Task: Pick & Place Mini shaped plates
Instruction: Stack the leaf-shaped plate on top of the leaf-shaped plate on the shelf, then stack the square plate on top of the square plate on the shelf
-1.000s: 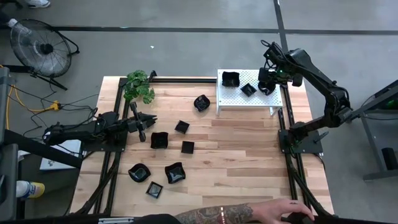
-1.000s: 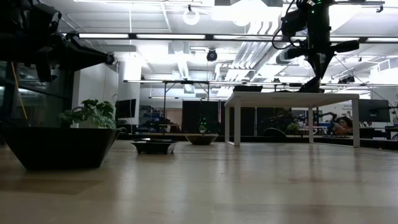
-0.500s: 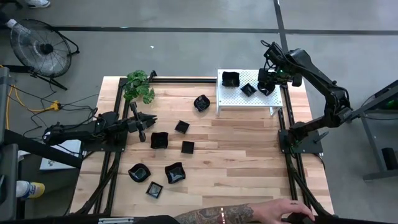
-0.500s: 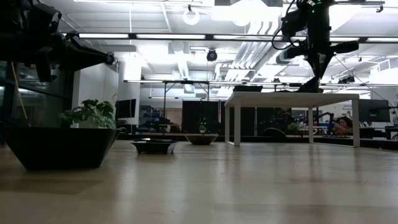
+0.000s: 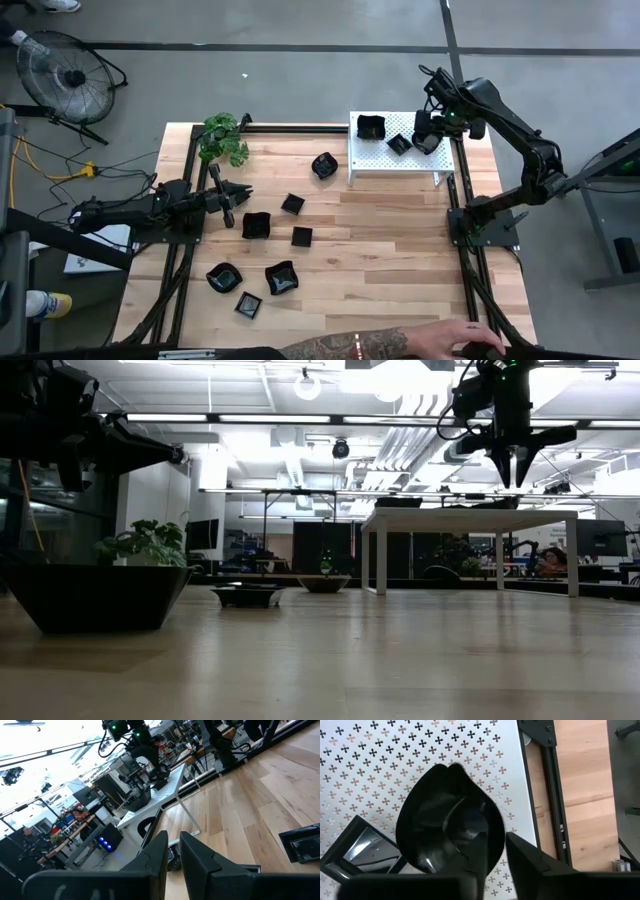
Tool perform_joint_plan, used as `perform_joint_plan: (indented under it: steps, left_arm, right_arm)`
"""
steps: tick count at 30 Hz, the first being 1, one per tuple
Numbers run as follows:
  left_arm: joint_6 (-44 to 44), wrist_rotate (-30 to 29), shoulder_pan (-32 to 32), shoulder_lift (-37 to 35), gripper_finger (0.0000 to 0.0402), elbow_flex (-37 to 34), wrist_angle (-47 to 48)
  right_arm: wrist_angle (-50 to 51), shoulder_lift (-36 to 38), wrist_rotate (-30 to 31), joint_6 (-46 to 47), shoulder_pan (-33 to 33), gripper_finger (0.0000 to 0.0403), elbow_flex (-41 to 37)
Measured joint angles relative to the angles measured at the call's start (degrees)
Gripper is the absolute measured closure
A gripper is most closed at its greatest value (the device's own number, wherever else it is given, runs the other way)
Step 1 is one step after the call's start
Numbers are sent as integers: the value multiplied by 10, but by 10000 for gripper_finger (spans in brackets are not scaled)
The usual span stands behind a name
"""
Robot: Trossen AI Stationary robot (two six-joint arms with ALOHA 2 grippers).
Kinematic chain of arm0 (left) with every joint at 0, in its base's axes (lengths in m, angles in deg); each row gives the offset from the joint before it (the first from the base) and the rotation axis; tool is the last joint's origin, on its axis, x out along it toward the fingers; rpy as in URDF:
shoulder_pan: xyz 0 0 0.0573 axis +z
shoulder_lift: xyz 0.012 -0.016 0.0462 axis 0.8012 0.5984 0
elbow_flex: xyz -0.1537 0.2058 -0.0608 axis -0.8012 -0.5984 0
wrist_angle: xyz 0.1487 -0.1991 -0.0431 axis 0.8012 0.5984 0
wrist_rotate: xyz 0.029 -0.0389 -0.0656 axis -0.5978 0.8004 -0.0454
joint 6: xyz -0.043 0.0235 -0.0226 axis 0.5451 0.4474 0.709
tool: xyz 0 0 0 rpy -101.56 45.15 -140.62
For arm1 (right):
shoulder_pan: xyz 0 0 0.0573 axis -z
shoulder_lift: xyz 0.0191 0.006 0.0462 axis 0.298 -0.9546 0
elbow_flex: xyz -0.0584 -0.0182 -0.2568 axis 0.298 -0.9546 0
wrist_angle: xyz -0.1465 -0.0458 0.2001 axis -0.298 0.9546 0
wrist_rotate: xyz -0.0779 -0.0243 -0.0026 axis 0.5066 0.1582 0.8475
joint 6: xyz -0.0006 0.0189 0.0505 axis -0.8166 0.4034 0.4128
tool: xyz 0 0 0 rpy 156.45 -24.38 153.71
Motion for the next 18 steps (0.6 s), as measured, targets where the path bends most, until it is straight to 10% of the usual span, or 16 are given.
perform_joint_plan:
  steps: [18]
  left_arm:
    - [0,0,0,0,356,0,0]
  right_arm:
    - [2,26,1,10,-34,263,0]
